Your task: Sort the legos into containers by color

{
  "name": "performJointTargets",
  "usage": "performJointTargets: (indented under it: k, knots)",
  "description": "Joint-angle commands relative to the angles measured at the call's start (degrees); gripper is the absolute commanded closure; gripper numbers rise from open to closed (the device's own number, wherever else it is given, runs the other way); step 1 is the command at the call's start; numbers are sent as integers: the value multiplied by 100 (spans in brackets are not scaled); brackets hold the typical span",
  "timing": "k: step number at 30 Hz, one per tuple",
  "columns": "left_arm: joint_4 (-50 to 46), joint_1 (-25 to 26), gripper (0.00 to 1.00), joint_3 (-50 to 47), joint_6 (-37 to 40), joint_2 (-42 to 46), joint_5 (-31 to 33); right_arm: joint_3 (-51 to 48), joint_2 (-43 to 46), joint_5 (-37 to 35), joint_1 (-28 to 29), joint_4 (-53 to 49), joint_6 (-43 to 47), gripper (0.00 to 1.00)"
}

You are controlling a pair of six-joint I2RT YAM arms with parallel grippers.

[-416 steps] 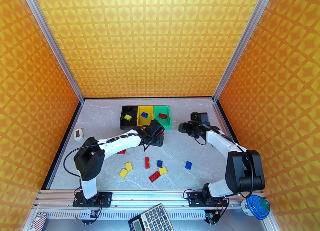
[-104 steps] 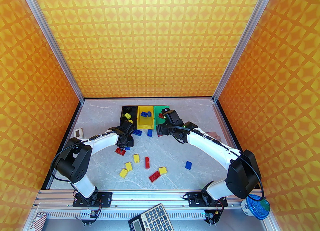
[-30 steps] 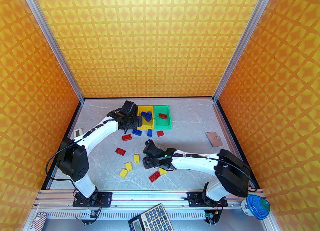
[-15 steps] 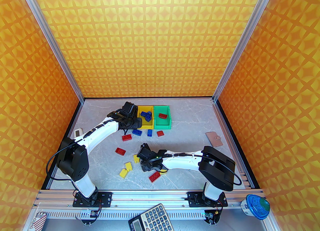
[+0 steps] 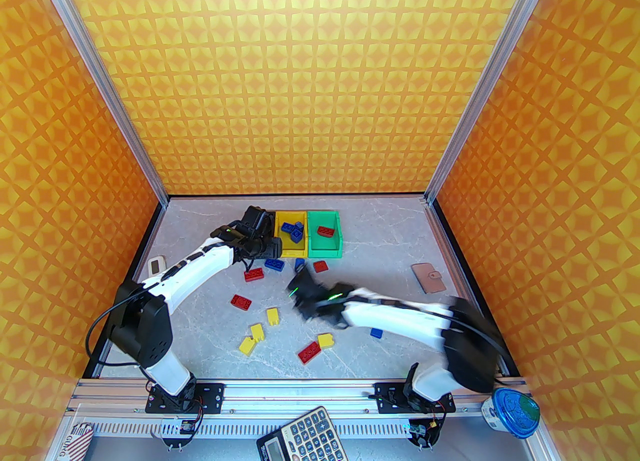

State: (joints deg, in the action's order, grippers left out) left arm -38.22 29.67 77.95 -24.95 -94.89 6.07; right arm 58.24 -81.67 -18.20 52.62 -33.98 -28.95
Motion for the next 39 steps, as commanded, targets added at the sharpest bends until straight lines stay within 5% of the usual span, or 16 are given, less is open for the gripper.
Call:
performJointTargets:
  k: [1, 11, 24, 26, 32, 39]
  knots:
    - [100, 13, 24, -171, -72, 272, 109, 242, 604, -546, -305, -521, 563, 84]
    - [168, 12, 24, -424, -159, 432, 107, 506, 476, 186, -1431, 245, 1089, 84]
    - [120, 87, 24, -921, -296, 794, 106, 3119, -2415, 1270, -2830, 367, 1746, 81]
    - [144, 98, 24, -1042, -353, 828, 108, 3517, -2775, 1338, -2887, 212, 1810, 75]
    - [141, 94, 24, -1342, -521, 983, 239, 4090, -3130, 1396, -2896, -131, 1974, 34]
    - [-176, 92, 22, -1820, -935, 1280, 545, 3194, -2266, 1511, -2896, 94, 1907, 30]
